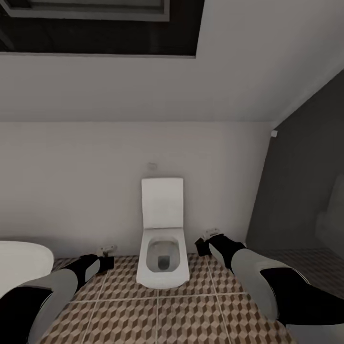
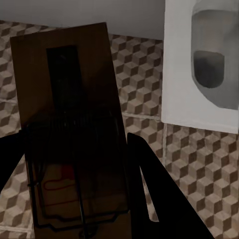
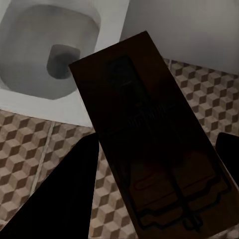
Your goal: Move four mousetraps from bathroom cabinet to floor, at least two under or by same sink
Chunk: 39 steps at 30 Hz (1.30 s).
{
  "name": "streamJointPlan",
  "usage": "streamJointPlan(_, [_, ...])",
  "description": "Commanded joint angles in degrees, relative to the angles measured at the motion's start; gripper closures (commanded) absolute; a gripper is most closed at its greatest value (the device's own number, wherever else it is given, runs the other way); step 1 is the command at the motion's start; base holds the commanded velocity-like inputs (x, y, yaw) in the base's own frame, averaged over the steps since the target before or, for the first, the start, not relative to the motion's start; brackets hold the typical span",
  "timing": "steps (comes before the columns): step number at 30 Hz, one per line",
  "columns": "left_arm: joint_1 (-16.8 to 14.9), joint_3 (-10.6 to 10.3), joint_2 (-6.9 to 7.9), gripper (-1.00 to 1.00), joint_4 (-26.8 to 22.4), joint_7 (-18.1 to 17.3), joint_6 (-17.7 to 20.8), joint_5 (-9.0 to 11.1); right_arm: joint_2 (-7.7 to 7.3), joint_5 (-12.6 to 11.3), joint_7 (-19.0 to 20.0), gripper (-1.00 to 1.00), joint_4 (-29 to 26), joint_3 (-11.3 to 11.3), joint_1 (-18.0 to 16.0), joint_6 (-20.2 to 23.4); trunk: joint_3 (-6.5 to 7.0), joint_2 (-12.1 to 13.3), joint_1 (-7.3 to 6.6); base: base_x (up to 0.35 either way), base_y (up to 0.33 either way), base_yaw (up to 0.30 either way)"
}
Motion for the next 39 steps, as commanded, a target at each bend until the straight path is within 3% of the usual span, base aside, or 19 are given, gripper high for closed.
streamJointPlan(1, [-0.04, -0.49, -0.01, 1.00, -0.05, -0.07, 0.23, 0.37, 0.00, 0.54, 0.30, 1.00, -0.10, 0.28, -0.01, 0.38, -0.07, -0.03, 0.03, 0.258, 0.000, 0.046])
streamJointPlan(14, [-0.04, -0.49, -0.24, 1.00, -0.06, -0.07, 0.14, 0.29, -0.07, 0.50, 0.28, 1.00, -0.09, 0.28, -0.03, 0.37, -0.13, -0.03, 0.03, 0.069, 0.000, 0.183])
streamJointPlan(39, [-0.04, -0.58, -0.52, 1.00, -0.13, 0.01, 0.14, 0.20, -0.23, 0.49, 0.31, 1.00, -0.13, 0.19, -0.03, 0.26, -0.14, -0.03, 0.03, 0.001, 0.000, 0.010])
